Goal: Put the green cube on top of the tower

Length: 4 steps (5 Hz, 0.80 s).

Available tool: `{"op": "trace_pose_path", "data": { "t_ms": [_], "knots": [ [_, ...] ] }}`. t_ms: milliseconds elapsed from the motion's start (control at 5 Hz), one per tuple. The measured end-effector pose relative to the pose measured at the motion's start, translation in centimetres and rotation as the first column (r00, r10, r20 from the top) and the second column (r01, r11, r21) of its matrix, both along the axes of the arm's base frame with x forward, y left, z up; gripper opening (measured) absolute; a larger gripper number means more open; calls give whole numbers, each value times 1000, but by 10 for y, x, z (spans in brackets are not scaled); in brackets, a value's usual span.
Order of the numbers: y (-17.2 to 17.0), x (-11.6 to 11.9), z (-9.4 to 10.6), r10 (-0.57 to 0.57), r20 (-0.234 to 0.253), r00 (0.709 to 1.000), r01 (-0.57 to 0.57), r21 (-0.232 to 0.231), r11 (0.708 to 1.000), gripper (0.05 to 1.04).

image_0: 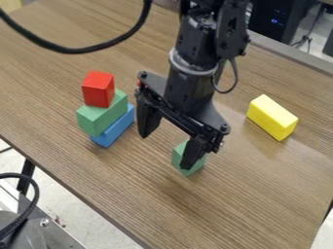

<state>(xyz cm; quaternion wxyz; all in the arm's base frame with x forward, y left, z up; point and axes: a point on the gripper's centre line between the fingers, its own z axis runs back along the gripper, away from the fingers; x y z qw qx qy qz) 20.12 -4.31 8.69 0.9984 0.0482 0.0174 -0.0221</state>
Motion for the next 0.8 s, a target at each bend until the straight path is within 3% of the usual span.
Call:
{"op": "trace_pose_path", "data": {
  "t_ms": [200,400,600,800],
  "knots": [
    [0,-3,-5,0,-23,1000,0,4,1000,999],
    [-7,23,-30,-77,-70,995,74,-50,996,999],
    [1,42,-52,-25,-126,992,19,-51,999,999],
    [3,49,-57,-9,-128,992,-1,-74,997,999]
  ]
}}
